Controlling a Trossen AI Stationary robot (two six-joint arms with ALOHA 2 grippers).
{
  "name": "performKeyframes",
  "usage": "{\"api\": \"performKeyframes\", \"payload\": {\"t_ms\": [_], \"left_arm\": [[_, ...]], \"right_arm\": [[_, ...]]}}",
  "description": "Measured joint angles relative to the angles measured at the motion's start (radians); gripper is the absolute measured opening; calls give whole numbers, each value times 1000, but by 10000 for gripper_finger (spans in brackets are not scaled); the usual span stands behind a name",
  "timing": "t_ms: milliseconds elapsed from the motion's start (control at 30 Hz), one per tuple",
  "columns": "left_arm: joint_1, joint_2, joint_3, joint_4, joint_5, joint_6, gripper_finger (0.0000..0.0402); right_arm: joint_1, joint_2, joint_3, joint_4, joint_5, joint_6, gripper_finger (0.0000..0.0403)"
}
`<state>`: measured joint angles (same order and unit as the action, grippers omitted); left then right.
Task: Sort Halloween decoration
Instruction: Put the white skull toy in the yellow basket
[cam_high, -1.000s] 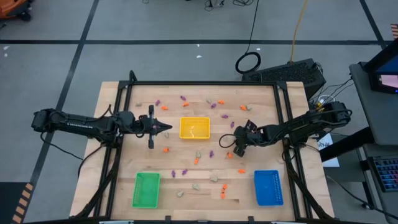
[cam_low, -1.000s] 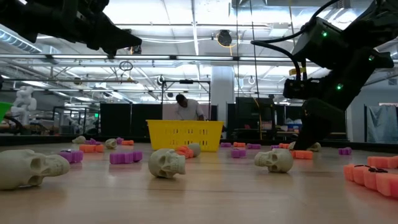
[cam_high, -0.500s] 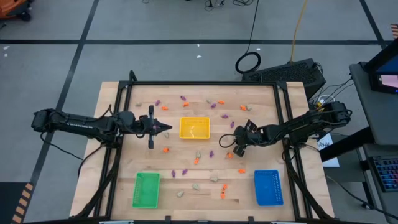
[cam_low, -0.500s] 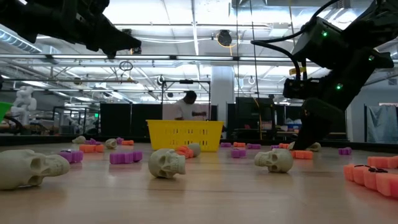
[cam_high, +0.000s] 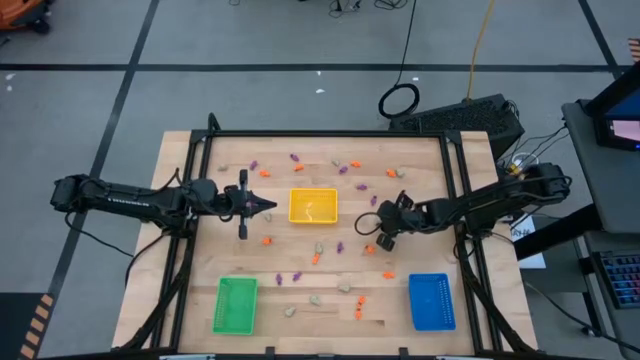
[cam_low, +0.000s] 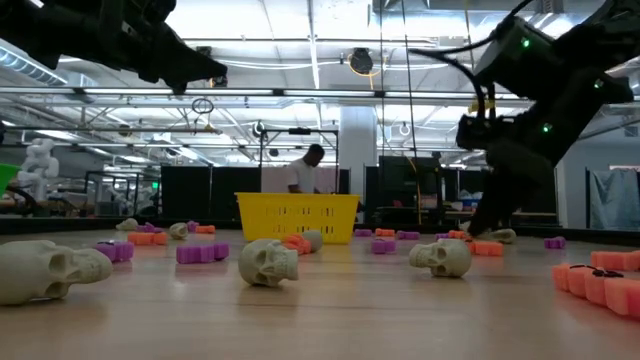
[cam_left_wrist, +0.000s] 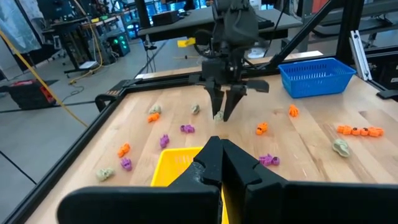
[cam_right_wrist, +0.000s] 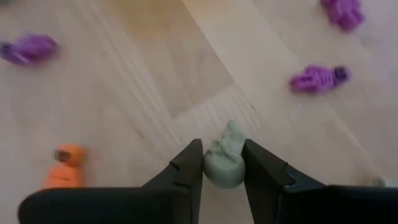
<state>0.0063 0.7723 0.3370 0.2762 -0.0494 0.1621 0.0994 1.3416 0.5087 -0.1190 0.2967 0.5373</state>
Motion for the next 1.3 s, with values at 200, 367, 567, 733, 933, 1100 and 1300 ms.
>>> {"api": "performKeyframes", "payload": {"t_ms": [200,367,567,733,933,1100,1300], "left_arm": [[0,0,0,-1,0,0,0],[0,0,0,-1,0,0,0],[0,0,0,-1,0,0,0],[0,0,0,3,0,0,0],[0,0,0,5,0,-3,0],[0,0,0,0,-1,-91,0],[0,0,0,5,-5,-131,0]], "right_arm": [[1,-70,2,64,-19,-33,75],[1,-131,2,118,-20,-78,75],[1,-190,2,202,-19,-156,75],[1,-224,3,290,-18,-244,75],[1,-249,3,392,-12,-368,75],[1,-255,3,501,-13,-471,75],[0,-255,3,614,-12,-548,75]]}}
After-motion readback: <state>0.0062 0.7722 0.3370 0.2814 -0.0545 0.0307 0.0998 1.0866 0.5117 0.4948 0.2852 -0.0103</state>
